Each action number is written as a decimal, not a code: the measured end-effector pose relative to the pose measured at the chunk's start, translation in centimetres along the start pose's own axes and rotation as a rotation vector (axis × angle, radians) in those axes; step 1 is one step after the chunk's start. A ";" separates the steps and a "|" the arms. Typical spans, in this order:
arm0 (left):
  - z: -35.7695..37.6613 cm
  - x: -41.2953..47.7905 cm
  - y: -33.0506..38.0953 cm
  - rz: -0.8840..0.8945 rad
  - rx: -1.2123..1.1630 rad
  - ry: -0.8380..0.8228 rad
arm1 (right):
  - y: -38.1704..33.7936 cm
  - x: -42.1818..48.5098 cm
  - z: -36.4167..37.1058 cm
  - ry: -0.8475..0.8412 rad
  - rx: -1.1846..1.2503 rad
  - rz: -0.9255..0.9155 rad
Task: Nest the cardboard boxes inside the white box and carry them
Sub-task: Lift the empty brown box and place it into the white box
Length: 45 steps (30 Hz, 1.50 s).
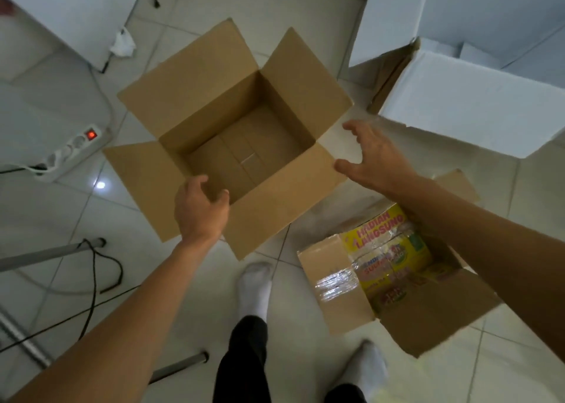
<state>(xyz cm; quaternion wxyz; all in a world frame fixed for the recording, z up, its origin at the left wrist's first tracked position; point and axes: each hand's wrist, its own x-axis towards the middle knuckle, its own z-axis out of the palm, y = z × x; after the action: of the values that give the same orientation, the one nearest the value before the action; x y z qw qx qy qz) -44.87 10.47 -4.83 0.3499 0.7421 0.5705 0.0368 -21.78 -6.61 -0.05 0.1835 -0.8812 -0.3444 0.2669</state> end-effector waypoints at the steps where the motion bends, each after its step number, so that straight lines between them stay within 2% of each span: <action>1: -0.4 0.5 -1.1 -0.008 0.020 0.024 | -0.3 0.5 0.6 -0.015 -0.011 0.003; 7: -1.9 3.9 -5.0 -0.074 0.151 0.169 | -2.6 5.1 3.6 -0.032 -0.091 0.017; 10: -2.1 5.3 -5.9 -0.120 0.100 0.259 | -3.3 7.6 4.9 -0.032 -0.159 0.024; 13: -1.7 6.5 -7.0 -0.239 0.037 0.256 | -3.8 9.9 5.8 0.037 -0.197 0.030; 16: -1.3 7.2 -7.8 -0.330 -0.138 0.258 | -4.1 11.8 6.1 0.122 -0.287 0.061; 21: -1.0 7.2 -7.6 -0.351 -0.321 0.346 | -3.0 14.7 5.5 0.110 -0.386 0.150; 26: -0.6 7.8 -7.3 -0.481 -0.297 0.448 | -2.4 16.4 4.3 0.069 -0.260 0.267; 30: -0.9 7.7 -7.5 -0.470 -0.325 0.475 | -2.4 17.0 3.5 0.174 -0.379 0.320; 35: -0.8 7.8 -7.6 -0.445 -0.308 0.497 | -1.6 17.3 2.5 0.085 -0.294 0.397; 40: -1.0 8.2 -6.5 -0.428 -0.272 0.467 | -2.2 15.6 3.0 0.104 -0.309 0.321; 45: -1.9 10.8 -5.3 -0.313 -0.166 0.404 | -2.9 13.1 3.7 0.076 -0.314 0.301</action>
<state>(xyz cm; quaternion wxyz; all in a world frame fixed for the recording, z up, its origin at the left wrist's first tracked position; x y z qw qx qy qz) -46.40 21.33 -10.10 0.2898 0.5913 0.7316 0.1763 -17.34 5.19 -6.02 0.0149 -0.9499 -0.2390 0.2008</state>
